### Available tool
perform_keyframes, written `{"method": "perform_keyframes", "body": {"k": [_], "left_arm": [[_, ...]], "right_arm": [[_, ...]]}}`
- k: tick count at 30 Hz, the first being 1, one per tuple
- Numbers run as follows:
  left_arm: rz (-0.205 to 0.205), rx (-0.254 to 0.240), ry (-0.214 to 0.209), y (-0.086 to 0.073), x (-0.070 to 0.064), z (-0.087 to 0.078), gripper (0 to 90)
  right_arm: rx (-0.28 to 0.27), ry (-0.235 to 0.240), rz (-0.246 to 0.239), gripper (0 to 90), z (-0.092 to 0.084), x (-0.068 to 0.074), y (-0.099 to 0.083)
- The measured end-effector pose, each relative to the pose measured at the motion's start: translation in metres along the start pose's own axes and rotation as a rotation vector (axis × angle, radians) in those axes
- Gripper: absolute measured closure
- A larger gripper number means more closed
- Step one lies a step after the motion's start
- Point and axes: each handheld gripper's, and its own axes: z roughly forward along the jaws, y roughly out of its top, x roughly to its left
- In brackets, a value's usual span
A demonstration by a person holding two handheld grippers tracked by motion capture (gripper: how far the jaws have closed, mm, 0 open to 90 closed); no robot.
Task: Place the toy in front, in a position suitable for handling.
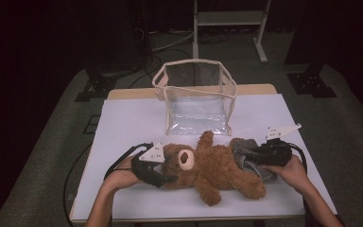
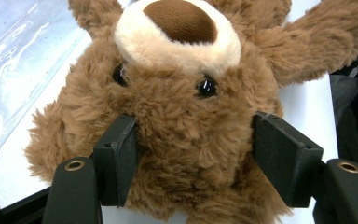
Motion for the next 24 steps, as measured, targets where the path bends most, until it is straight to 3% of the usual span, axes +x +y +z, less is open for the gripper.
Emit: {"method": "perform_keyframes", "body": {"k": [3, 6, 9, 12, 14, 19, 22, 24], "left_arm": [[-0.004, -0.006, -0.005, -0.001, 0.0, 0.0, 33.8], [-0.004, -0.009, -0.011, -0.001, 0.001, -0.001, 33.8], [-0.004, -0.007, -0.014, -0.002, 0.001, -0.001, 33.8], [0.004, 0.003, -0.019, -0.001, 0.0, -0.001, 33.8], [0.003, 0.0, -0.015, -0.001, -0.001, -0.001, 33.8], [0.001, -0.006, -0.02, -0.001, -0.001, 0.0, 33.6], [0.003, -0.009, -0.029, -0.002, -0.001, 0.0, 33.7], [0.007, -0.011, -0.031, -0.001, -0.002, 0.0, 33.7]], "right_arm": [[-0.005, -0.021, 0.027, 73.5, -0.001, -0.01, -0.003], [-0.011, -0.03, 0.04, 73.4, -0.005, -0.012, -0.005], [-0.016, -0.03, 0.024, 73.3, -0.007, -0.007, -0.002], [-0.014, -0.023, -0.025, 73.2, -0.006, 0.006, 0.006], [-0.005, -0.027, -0.033, 73.2, -0.005, 0.006, 0.006], [0.002, -0.056, 0.033, 73.3, -0.01, -0.012, 0.0], [-0.015, -0.051, 0.031, 73.2, -0.013, -0.012, 0.005], [-0.002, -0.038, -0.028, 73.2, -0.01, -0.005, 0.031]]}}
